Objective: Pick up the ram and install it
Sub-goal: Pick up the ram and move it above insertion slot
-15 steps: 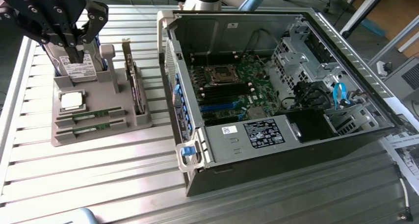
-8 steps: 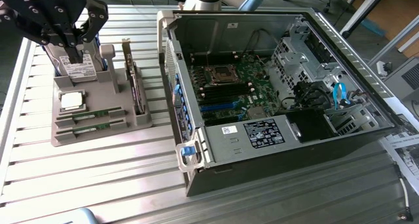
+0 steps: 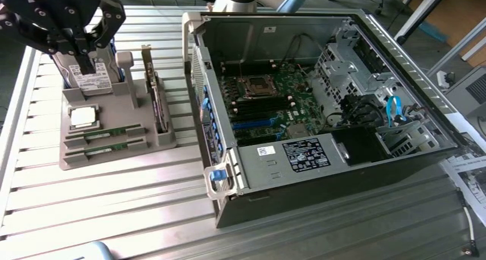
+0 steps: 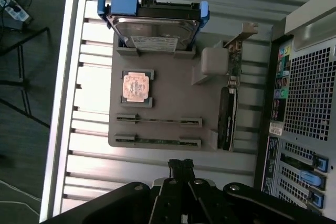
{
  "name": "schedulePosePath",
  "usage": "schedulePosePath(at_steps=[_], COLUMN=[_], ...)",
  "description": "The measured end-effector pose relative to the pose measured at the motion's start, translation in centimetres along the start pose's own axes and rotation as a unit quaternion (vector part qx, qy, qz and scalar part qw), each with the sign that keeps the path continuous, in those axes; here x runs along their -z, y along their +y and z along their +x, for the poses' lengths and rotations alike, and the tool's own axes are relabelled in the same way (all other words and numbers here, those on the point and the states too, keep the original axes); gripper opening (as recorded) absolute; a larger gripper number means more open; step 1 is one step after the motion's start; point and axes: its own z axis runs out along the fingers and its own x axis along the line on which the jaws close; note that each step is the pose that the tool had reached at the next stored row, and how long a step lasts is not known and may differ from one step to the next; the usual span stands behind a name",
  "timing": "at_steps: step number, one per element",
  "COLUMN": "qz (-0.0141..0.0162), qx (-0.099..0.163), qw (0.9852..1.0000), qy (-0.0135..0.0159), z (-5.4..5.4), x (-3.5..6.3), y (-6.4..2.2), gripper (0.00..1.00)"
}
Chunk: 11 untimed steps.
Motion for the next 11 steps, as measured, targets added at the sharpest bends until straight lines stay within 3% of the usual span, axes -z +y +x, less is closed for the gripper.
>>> schedulePosePath(at_steps=[6, 11], qz=[0.0028, 0.0053], qx=[0.035, 0.065], qw=[0.9994, 0.9979], qy=[0.0017, 0.0031], z=[0.0, 0.0], x=[0.0, 0.0], y=[0.0, 0.0], gripper=[0.11, 0.11])
